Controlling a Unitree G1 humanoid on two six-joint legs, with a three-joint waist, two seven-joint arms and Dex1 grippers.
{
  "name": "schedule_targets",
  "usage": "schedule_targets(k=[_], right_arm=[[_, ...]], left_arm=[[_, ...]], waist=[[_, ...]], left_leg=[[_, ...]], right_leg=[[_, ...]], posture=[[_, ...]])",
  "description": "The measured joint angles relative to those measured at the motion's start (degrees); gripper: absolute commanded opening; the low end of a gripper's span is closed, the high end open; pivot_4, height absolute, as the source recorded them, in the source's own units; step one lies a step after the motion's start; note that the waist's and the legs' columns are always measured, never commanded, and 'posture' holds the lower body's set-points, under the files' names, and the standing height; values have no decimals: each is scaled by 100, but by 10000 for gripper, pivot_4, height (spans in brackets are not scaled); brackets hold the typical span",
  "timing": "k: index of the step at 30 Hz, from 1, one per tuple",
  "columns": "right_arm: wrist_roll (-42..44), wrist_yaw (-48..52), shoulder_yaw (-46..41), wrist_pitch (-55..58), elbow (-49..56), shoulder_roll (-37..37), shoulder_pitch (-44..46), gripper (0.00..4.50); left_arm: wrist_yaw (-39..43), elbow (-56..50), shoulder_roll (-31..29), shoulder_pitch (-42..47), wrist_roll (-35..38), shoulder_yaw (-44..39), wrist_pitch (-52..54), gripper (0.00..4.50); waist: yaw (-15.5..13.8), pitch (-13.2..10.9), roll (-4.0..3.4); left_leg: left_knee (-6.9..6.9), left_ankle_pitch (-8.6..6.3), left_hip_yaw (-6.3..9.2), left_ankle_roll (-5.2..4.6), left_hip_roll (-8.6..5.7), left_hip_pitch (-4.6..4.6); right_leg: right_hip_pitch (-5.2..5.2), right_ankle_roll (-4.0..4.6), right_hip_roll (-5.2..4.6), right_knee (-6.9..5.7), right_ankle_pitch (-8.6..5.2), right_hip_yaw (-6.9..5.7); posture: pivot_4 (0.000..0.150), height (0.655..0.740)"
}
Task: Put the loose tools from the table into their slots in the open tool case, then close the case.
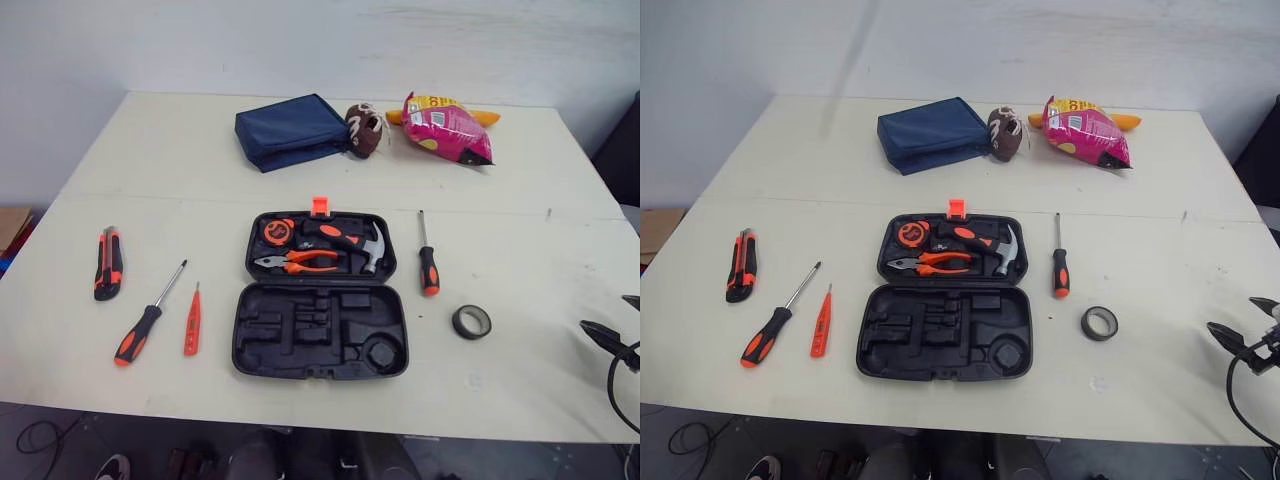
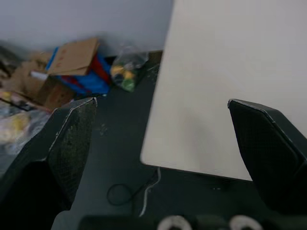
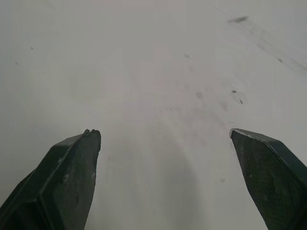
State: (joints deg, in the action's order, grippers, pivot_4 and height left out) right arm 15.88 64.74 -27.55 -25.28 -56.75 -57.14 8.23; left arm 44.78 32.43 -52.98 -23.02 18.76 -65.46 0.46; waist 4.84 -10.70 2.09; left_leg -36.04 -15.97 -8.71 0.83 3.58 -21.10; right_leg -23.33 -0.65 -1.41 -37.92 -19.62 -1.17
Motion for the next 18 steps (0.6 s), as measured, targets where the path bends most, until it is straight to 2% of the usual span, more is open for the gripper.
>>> schedule_targets(k=[3, 9, 13, 18], right_arm=[[83, 285, 14, -113, -69, 68, 257, 45000], [354, 769, 83, -41, 224, 474, 625, 45000], [785, 1114, 279, 336, 1226, 1032, 1050, 45000], [1263, 1521, 659, 591, 2542, 1577, 1180, 45000]], left_arm=[[91, -86, 16, 33, 157, 39, -25, 44348], [135, -1165, 413, 97, 582, 276, 350, 44348], [271, -2610, 682, -46, 1111, 762, 1408, 44348], [218, -3830, 518, -360, 1522, 999, 2756, 44348]], waist=[[29, 1, -3], [53, 0, -4], [67, 0, -3], [29, -2, -6]], left_leg=[[3, 0, -1, 4, 2, 1], [3, 5, -1, 4, 4, 1], [-2, 11, 3, 7, 4, 1], [3, 29, 7, -3, 6, -2]], right_leg=[[-1, -1, 1, -5, 1, -2], [0, -4, 2, -12, 2, -3], [2, -10, 3, -25, 6, -2], [-3, -9, 8, -26, 4, -2]], posture=[[1500, 7400], [1500, 7400], [1500, 7400], [1500, 7400]])
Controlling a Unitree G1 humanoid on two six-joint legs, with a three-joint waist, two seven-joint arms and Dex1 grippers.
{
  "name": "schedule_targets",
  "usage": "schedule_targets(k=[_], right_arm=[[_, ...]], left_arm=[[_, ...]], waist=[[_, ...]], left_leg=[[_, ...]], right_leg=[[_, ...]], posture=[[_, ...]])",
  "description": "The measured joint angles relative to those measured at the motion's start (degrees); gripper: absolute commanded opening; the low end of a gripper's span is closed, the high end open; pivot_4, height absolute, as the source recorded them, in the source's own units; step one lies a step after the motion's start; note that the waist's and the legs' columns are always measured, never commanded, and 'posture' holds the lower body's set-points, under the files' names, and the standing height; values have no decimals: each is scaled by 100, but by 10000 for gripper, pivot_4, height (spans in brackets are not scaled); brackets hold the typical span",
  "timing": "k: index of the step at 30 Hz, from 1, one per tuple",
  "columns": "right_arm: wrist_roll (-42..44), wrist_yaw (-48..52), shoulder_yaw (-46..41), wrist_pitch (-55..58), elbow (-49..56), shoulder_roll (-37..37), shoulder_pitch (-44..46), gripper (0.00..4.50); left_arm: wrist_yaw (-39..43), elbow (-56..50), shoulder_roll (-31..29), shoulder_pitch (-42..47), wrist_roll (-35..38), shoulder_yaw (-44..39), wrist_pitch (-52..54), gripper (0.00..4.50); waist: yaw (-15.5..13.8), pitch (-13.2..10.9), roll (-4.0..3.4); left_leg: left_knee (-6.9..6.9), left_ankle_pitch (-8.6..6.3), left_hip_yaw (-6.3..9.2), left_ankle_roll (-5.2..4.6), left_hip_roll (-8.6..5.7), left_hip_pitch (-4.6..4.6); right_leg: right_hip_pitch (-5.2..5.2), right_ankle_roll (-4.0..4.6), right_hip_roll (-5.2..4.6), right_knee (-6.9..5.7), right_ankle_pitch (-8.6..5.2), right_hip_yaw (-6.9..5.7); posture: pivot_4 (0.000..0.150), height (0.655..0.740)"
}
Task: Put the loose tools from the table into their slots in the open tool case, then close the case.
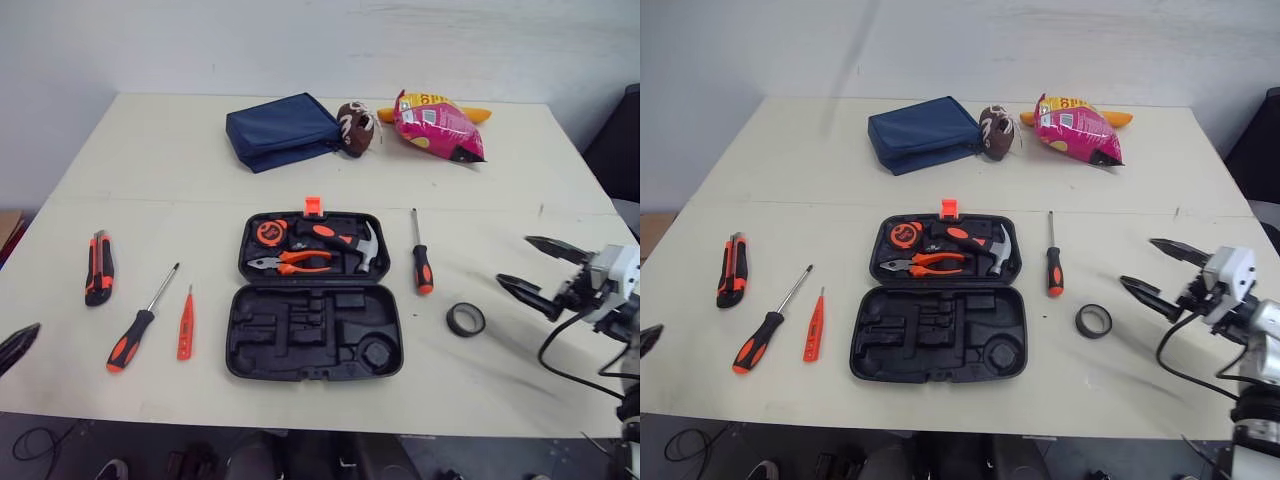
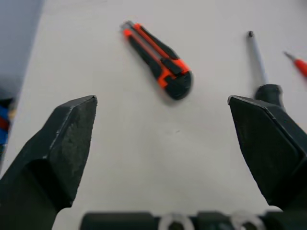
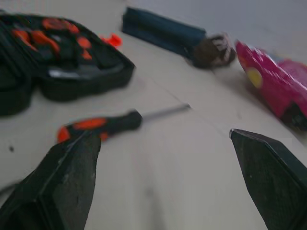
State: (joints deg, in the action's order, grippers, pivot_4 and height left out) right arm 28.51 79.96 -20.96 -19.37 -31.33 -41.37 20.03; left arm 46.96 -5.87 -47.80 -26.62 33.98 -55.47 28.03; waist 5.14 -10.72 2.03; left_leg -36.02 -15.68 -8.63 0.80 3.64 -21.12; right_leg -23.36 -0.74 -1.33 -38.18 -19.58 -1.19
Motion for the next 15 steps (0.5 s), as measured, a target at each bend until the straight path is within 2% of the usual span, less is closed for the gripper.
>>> schedule_targets(k=[3, 6, 12, 15], right_arm=[[347, 124, 416, 446, 1049, 373, 55, 45000], [620, 190, 750, 860, 1941, 548, 43, 45000], [889, 174, 1150, 1211, 3040, 919, -376, 45000], [865, 178, 1352, 1206, 3299, 1044, -586, 45000]], left_arm=[[-297, -726, -159, -92, 187, 287, 1060, 44348], [-836, -1275, -151, 276, 400, 557, 1886, 44348], [-1731, -1696, -120, 841, 372, 1258, 2920, 44348], [-1891, -1855, -30, 1244, 423, 1786, 3213, 44348]], waist=[[-23, -2, -4], [-68, -1, -1], [-158, 0, -1], [-185, 0, -1]], left_leg=[[-4, -1, 2, -6, -1, 0], [-4, -1, 11, -7, -1, -4], [-4, -3, 12, -10, -3, -6], [-8, -4, 11, -12, -4, -6]], right_leg=[[0, 0, -1, -5, 0, 2], [1, 0, -1, -4, 0, -2], [2, 0, -2, 3, 0, -3], [3, 1, -3, 2, 1, -2]], posture=[[1500, 7400], [1500, 7400], [1500, 7400], [1500, 7400]])
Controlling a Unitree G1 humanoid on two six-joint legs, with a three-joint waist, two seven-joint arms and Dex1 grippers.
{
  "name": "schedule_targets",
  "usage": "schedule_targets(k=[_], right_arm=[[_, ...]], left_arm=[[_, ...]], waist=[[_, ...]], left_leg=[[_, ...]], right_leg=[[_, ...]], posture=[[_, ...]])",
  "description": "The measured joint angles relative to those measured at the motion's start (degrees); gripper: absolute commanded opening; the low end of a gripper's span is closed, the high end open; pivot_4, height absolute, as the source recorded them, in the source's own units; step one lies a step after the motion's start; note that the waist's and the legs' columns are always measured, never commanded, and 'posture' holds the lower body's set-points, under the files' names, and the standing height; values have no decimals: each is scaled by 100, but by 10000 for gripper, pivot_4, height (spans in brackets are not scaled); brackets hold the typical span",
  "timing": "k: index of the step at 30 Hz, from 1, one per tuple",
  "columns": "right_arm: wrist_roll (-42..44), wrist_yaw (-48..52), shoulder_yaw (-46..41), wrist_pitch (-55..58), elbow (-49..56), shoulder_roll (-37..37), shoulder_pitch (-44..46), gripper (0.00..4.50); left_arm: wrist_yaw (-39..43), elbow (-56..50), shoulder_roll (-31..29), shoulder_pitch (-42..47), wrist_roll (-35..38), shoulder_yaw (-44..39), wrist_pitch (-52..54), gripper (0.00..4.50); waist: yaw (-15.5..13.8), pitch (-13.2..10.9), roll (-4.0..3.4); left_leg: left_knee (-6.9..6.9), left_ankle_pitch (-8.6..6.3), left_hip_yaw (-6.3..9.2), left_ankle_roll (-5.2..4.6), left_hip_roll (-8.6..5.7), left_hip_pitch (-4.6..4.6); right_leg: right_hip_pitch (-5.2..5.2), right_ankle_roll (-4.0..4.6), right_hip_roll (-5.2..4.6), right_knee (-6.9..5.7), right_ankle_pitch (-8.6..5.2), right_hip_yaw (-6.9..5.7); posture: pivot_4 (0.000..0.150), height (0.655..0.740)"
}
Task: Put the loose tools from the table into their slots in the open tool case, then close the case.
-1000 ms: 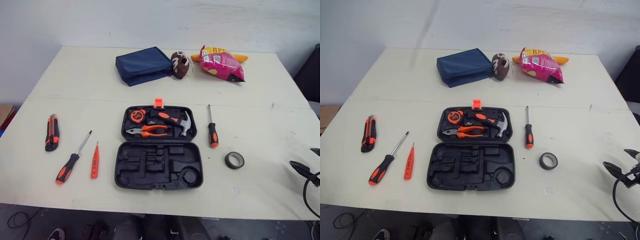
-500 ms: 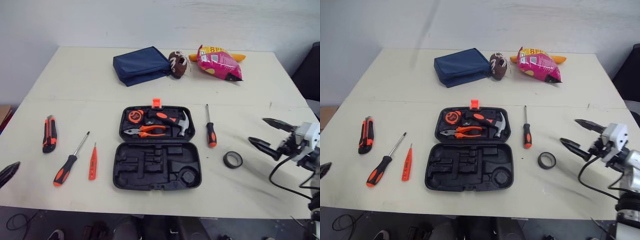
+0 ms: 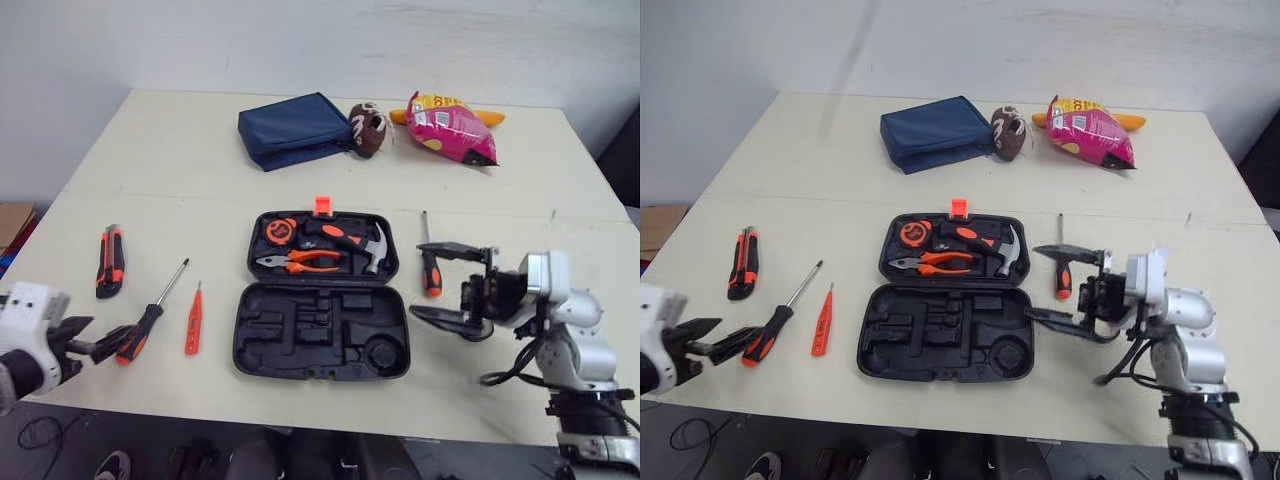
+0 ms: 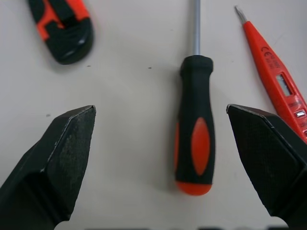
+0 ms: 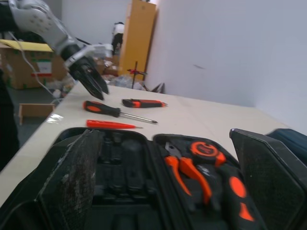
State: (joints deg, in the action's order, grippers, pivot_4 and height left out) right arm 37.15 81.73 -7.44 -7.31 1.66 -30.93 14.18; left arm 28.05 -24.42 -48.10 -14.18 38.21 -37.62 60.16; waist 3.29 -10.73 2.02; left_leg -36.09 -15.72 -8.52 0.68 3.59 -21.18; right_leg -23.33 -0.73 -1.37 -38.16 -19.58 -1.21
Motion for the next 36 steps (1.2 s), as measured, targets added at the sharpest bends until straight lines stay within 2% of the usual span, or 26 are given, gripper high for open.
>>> schedule_targets(k=[6, 9, 14, 15, 21, 23, 25, 29, 33, 36], right_arm=[[-1, 80, 30, 2, 63, -47, -12, 45000], [-2, 127, 30, -6, 64, -47, -12, 45000], [-38, 142, 29, -70, 43, -47, -13, 45000], [-55, 141, 29, -93, 39, -47, -13, 45000], [-203, 144, 25, -266, -173, -61, -8, 45000], [-242, 175, 8, -353, -352, -107, 7, 45000], [-282, 213, -54, -444, -631, -201, 38, 45000], [-335, 317, -76, -649, -927, -277, 284, 45000], [-426, 347, -155, -752, -1141, -359, 310, 45000], [-468, 304, -159, -754, -1147, -372, 352, 45000]], left_arm=[[-92, 79, -204, 302, -244, 831, 269, 44348], [-123, 158, -261, 373, -397, 953, 279, 35346], [-244, 257, -333, 392, -578, 896, 463, 11307], [-243, 254, -328, 385, -582, 861, 499, 7628], [-158, 297, -351, 134, -707, 679, 359, 7628], [-5, 419, -657, 146, -949, 731, 37, 7628], [327, 428, -951, 573, -1015, 729, -408, 7628], [1322, -297, -1700, 1400, -902, 1006, -1361, 7628], [2534, -500, -2313, 2307, -932, 2439, -1994, 7628], [3122, -429, -2424, 3605, -1243, 3770, -2029, 7628]], waist=[[2, 0, 0], [2, 3, -9], [24, 3, -10], [23, 3, -11], [54, 5, -14], [51, -1, -3], [-2, -3, 5], [-59, -1, -9], [-32, 1, -25], [-18, 0, -24]], left_leg=[[3, 2, -1, 3, 0, 5], [1, 3, -1, 1, 0, 10], [4, 4, -1, 2, 0, 11], [4, 3, -1, 3, 0, 11], [2, 4, -1, 4, 0, 14], [1, 9, 1, 7, 0, 9], [-2, 12, 4, 8, 0, 2], [1, 9, -6, 18, -7, -1], [6, 6, -16, 24, -2, -11], [-1, 12, -18, 33, 3, -7]], right_leg=[[-3, 8, 1, -7, -4, 0], [-2, 9, 1, -15, -5, 1], [-3, 11, 1, -17, -6, 1], [-3, 11, 1, -16, -6, 1], [-3, 12, 1, -21, -6, 2], [-8, 15, 2, -27, -8, 0], [-10, 18, 2, -26, -7, -3], [3, 15, -8, 6, -4, -2], [-7, 13, 4, 21, -6, 5], [-7, 10, 22, 11, -7, 16]], posture=[[1500, 7400], [1500, 7400], [1500, 7400], [1500, 7400], [1500, 7400], [1500, 7400], [1500, 7400], [1500, 7400], [1500, 7400], [1500, 7400]])
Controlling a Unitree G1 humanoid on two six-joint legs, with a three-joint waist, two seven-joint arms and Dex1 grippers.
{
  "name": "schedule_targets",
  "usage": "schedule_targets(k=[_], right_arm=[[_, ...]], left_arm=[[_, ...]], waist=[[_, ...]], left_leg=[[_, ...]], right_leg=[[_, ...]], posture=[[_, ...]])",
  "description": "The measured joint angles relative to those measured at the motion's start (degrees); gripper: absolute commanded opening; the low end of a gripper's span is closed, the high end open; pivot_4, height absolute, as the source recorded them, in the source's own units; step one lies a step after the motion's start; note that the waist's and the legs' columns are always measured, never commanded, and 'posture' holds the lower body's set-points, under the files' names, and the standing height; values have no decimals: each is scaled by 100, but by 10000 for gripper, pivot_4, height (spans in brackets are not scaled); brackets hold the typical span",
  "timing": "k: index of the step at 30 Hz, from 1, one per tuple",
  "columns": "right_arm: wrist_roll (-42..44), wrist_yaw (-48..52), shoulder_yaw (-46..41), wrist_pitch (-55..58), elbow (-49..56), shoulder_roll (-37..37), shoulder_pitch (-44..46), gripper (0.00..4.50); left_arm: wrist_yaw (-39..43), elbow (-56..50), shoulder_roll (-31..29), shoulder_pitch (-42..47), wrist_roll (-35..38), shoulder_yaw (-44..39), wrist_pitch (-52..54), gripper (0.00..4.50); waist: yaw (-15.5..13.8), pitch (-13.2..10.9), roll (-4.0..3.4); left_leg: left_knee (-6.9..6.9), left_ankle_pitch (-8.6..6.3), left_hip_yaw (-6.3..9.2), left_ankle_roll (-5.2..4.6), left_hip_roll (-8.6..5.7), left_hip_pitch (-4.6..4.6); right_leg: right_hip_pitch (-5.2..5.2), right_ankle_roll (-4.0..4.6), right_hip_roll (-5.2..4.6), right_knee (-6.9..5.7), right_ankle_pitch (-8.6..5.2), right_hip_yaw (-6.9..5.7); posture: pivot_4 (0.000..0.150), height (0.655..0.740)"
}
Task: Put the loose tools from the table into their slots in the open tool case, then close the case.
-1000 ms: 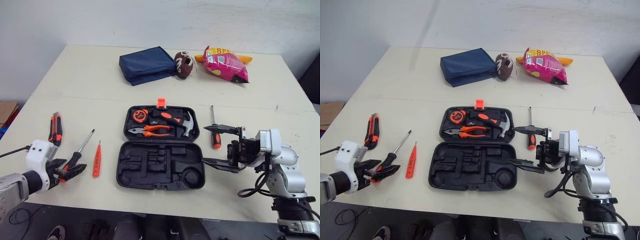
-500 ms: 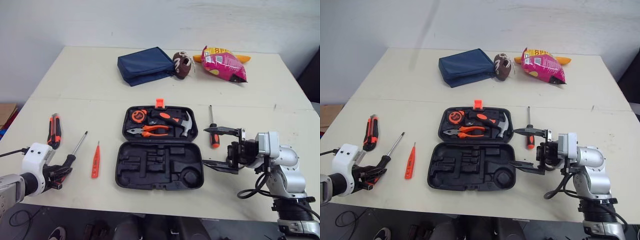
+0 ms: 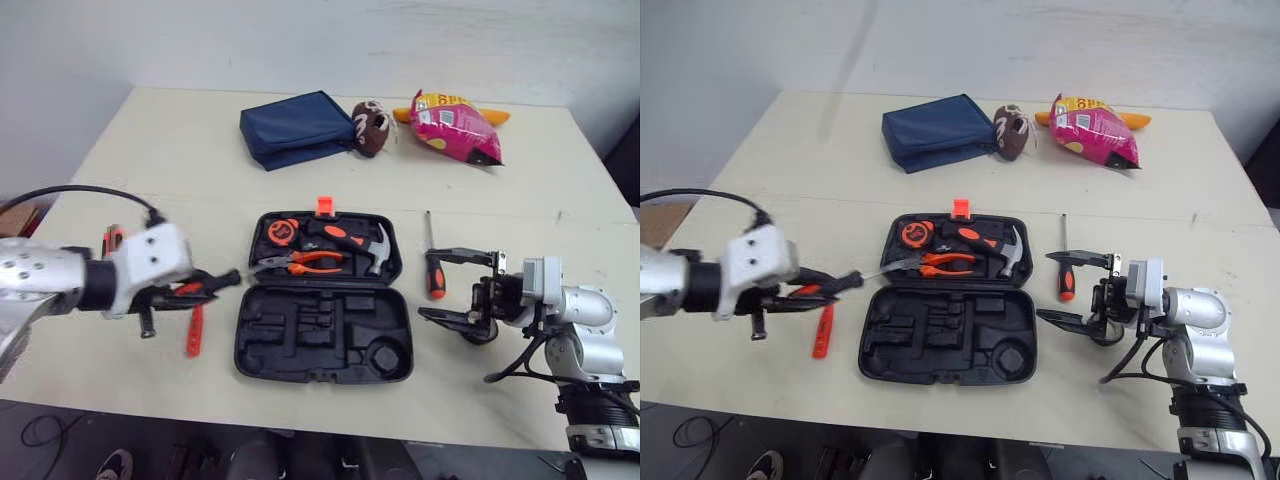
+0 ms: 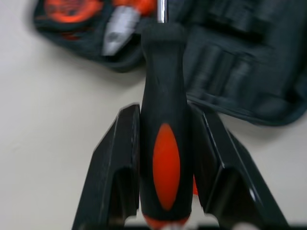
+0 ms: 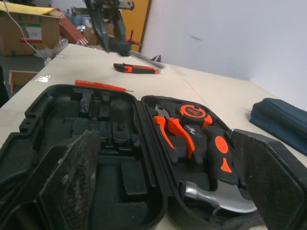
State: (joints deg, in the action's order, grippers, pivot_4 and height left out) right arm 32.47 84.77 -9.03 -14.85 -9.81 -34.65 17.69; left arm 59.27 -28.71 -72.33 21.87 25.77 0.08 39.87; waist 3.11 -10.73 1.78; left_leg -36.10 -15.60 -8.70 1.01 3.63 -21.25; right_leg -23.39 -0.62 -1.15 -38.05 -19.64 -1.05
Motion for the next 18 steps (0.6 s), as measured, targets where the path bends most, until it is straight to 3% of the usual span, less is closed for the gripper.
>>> schedule_targets(k=[3, 8, 12, 18], right_arm=[[-65, -194, 75, 110, 134, 26, 26, 45000], [-106, -405, 196, 215, 354, 77, 20, 45000], [-106, -443, 194, 237, 420, 75, -48, 45000], [-106, -517, 176, 236, 495, 66, -277, 45000]], left_arm=[[531, 106, 638, 1460, -377, 1289, 270, 7628], [1092, 476, 1289, 2264, -1189, 2807, 257, 7628], [892, 1155, 1941, 2840, -1870, 3245, 403, 7628], [871, 1418, 2059, 2887, -2322, 3418, 525, 7628]], waist=[[-12, 0, 0], [15, -4, 7], [-18, -5, 9], [8, -5, 9]], left_leg=[[-14, 9, 1, 9, 6, 2], [-17, 23, -3, 35, 21, 4], [-31, 30, 5, 40, 22, 6], [-29, 29, 9, 40, 22, 10]], right_leg=[[3, -9, 30, -12, 5, 28], [-12, -8, 62, -33, 5, 58], [-16, -3, 62, -54, 0, 58], [-24, -3, 65, -66, 0, 76]], posture=[[1500, 7400], [1500, 7400], [1500, 7400], [1500, 7400]])
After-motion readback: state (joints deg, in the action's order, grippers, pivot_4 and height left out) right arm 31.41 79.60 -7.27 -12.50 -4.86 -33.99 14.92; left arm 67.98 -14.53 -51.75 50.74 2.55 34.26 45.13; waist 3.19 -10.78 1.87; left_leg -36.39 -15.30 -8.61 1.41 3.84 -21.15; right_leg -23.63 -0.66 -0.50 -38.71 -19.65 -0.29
